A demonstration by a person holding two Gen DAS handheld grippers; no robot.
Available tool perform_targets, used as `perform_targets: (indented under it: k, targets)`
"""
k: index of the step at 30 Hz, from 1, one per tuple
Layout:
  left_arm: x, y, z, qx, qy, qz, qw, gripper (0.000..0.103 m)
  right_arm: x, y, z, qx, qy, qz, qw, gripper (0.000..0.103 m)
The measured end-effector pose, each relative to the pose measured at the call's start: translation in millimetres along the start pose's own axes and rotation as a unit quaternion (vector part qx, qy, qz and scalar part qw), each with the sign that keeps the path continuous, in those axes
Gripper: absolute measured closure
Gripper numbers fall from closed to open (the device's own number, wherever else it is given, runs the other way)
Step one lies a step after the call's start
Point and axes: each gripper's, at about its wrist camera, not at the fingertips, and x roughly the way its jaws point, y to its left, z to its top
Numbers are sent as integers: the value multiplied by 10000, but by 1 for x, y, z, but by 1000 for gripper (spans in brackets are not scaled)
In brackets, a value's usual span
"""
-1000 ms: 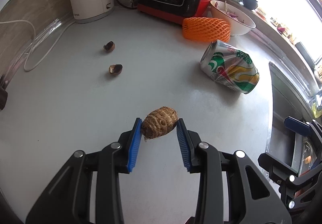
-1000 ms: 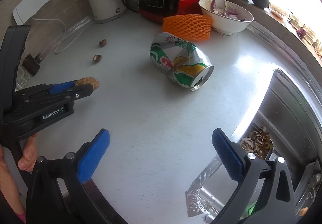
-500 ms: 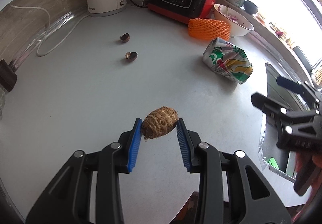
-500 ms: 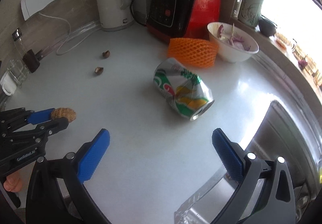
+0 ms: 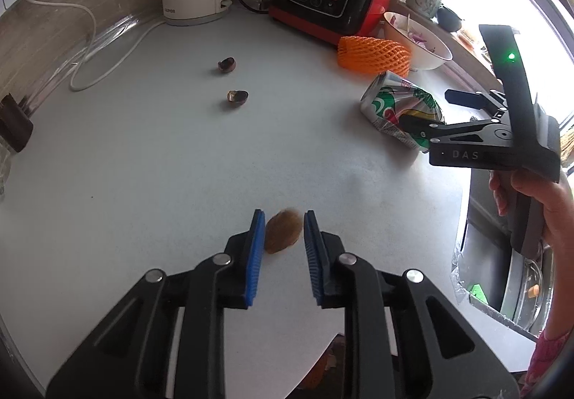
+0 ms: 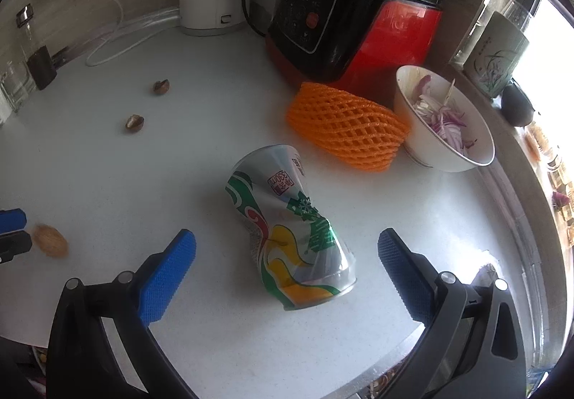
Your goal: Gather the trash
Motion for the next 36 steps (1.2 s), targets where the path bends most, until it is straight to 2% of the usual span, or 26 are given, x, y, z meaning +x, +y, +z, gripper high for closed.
perform_targets:
  k: [4,7,11,20,26,28,29,30,31,32,33,35,36]
  targets:
    - [-1,-2,0,59,-36,95,9999,81,11,2,-1,-31,142,20,9999,14]
    - [-1,-2,0,69,-55,159,9998,81,17,3,-4,-32,192,-30,9998,16]
    - [3,1,1,27,7,171,9998,87,16,4,-7,-11,148,-30,9999,16]
    - [7,-15,-1,176,39,124,9998,88,11,2,-12,34,117,-128,9998,16]
    - [7,-26,1,254,57,68,9996,88,12,1,-14,7,106,-159,9998,11]
    - [8,-28,0,268,96,60,9996,81,15,1,-13,-28,133,-135,9998,11]
    - [8,-29,0,268,87,90,9996,72,18,1,-12,-65,152,-127,9998,11]
    - [7,-30,0,268,77,127,9995,57,20,2,-11,-105,176,-126,9997,11]
    - [6,-31,0,264,55,176,9995,46,22,2,-10,-154,202,-117,9996,11]
    - [4,-32,0,258,4,210,9994,26,25,3,-9,-195,235,-106,9995,11]
    - [1,-32,-1,251,-92,264,9993,22,28,3,-8,-233,272,-90,9993,11]
    - [-2,-35,-1,327,-156,268,9990,19,33,3,-6,-324,365,-20,9988,16]
    - [-2,-37,-1,358,-133,272,9989,17,36,4,-6,-365,432,2,9984,26]
